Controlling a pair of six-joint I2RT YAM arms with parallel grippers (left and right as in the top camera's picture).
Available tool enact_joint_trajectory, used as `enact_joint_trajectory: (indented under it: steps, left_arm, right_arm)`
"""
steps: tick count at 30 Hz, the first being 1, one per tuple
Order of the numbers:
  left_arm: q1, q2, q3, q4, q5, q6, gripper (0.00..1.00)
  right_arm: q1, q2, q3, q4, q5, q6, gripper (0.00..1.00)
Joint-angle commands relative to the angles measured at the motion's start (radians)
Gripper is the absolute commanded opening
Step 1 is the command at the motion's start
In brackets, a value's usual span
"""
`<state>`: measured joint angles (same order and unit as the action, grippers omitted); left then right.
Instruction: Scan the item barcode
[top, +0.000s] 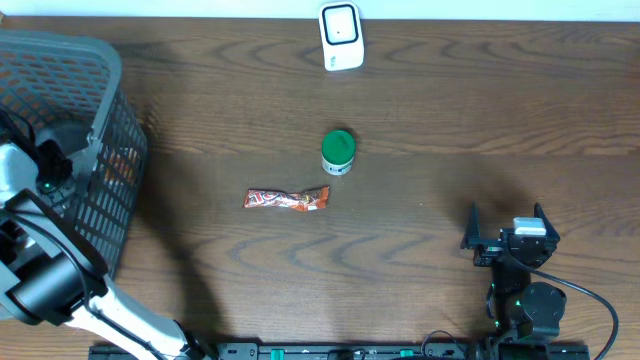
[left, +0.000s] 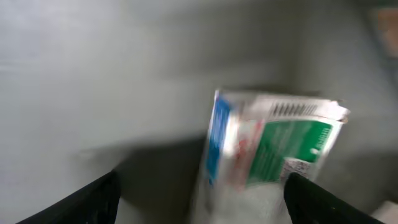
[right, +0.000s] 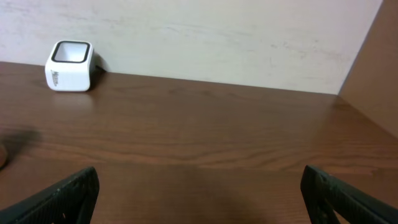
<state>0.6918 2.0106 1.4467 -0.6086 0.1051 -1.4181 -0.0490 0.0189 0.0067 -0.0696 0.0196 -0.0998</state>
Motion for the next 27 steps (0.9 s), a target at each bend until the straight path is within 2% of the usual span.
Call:
enact_joint_trajectory:
  steps: [1,7,10,18,21,25,26,27]
  left_arm:
    - [-0.004,0.043,0.011,0.03,0.037,-0.016,0.85]
    - [-0.004,0.043,0.011,0.062,0.04,-0.011,0.85]
    - [-0.003,0.04,0.011,0.053,0.092,0.077,0.85]
    - [0.022,-0.095,0.011,-0.143,0.093,0.116,0.85]
    - [0.02,-0.196,0.011,-0.126,0.093,0.321,0.85]
    - [-0.019,-0.268,0.011,-0.013,0.094,0.674,0.96]
    - [-0.034,-0.273,0.011,0.005,0.094,0.732,0.96]
    - [-0.048,-0.273,0.011,0.013,0.094,0.766,0.92]
  right_arm:
    - [0.008,-0.001,-0.001,-0.002,0.008,-0.013,0.99]
    - [0.008,-0.001,-0.001,-0.002,0.008,-0.013,0.99]
    - [0.008,-0.001,-0.001,-0.002,0.008,-0.013,0.99]
    - [0.008,-0.001,-0.001,-0.002,0.008,-0.013,0.99]
    - [0.008,-0.001,-0.001,-0.002,0.009,-0.014,0.99]
    - [0.008,-0.001,-0.001,-0.002,0.009,-0.013,0.99]
    - [0.008,-0.001,-0.001,-0.002,0.009,-0.014,0.99]
    - [0.008,-0.001,-0.001,-0.002,0.008,-0.013,0.99]
